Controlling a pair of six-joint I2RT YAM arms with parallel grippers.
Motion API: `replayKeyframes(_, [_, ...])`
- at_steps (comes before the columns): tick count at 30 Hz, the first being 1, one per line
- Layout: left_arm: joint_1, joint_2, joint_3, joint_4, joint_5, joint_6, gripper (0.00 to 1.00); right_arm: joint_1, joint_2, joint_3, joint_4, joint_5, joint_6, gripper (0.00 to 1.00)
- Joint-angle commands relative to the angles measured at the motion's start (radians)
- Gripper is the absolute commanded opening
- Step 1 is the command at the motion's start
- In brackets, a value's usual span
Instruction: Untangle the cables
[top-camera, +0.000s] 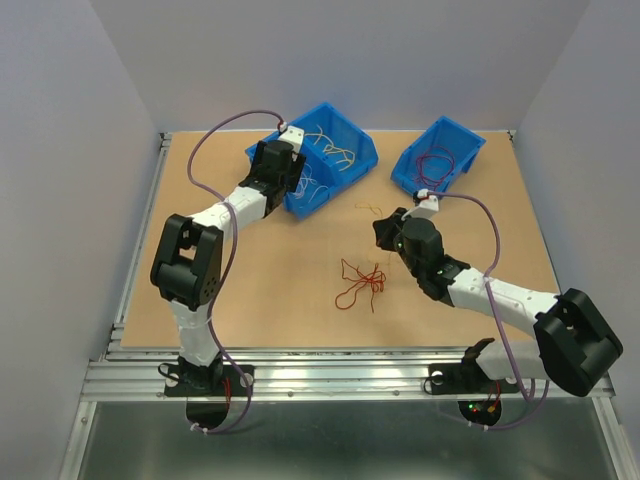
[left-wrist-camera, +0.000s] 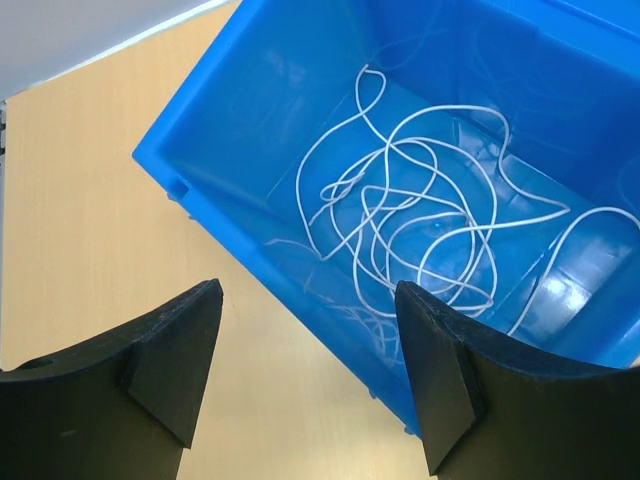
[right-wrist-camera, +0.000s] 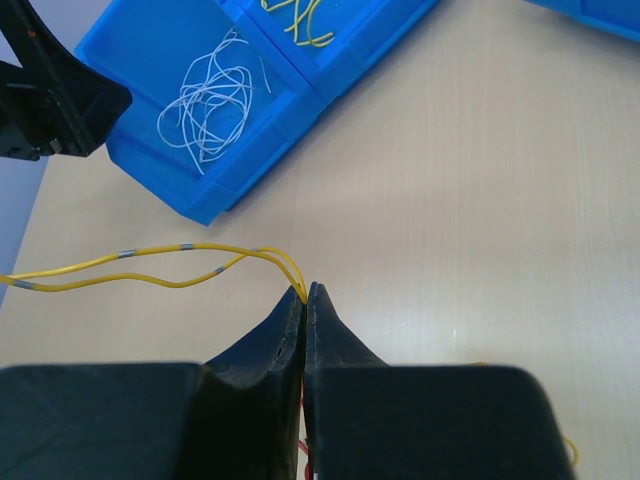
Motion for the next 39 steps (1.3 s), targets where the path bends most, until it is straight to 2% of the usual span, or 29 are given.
replayKeyframes(1, [-0.004, 0.012, 0.024, 0.07, -0.039, -0.019, 0.78, -0.003, 0.007, 0.083, 0.02, -0.032, -0.047, 0.01])
replayKeyframes(7, [-0.002, 0.045, 0.02, 0.099, -0.076, 0.03, 0.68, -0.003, 0.05, 0.176, -0.033, -0.078, -0.117, 0.01])
replayKeyframes(12, [0.029, 0.009, -0.018, 0.108, -0.058, 0.029, 0.68, -0.003, 0.079, 0.245, 0.006, -0.083, -0.211, 0.01])
replayKeyframes(15, [0.047, -0.02, -0.034, 0.111, -0.041, 0.022, 0.67, -0.003, 0.153, 0.36, 0.004, -0.014, -0.241, 0.01])
replayKeyframes(23, [0.053, -0.123, -0.135, 0.192, -0.025, 0.036, 0.68, -0.037, 0.487, 0.727, 0.069, 0.061, -0.289, 0.01])
replayKeyframes(27, [0.055, -0.182, -0.169, 0.215, 0.014, 0.032, 0.74, -0.069, 0.645, 0.92, 0.075, 0.029, -0.286, 0.01])
replayKeyframes(30, [0.055, -0.216, -0.196, 0.231, 0.048, 0.027, 0.79, -0.094, 0.764, 1.059, 0.075, 0.05, -0.259, 0.0])
replayKeyframes(35, [0.055, -0.267, -0.244, 0.272, 0.073, 0.027, 0.81, -0.144, 0.955, 1.257, 0.076, 0.054, -0.157, 0.02])
replayKeyframes(37, [0.056, -0.281, -0.252, 0.281, 0.073, 0.025, 0.82, -0.167, 1.028, 1.346, 0.073, 0.025, -0.124, 0.22])
replayKeyframes(38, [0.055, -0.281, -0.255, 0.283, 0.071, 0.025, 0.82, -0.172, 1.044, 1.37, 0.067, 0.011, -0.122, 0.47])
replayKeyframes(39, [0.055, -0.282, -0.255, 0.284, 0.071, 0.027, 0.82, -0.175, 1.058, 1.397, 0.055, -0.005, -0.123, 0.58])
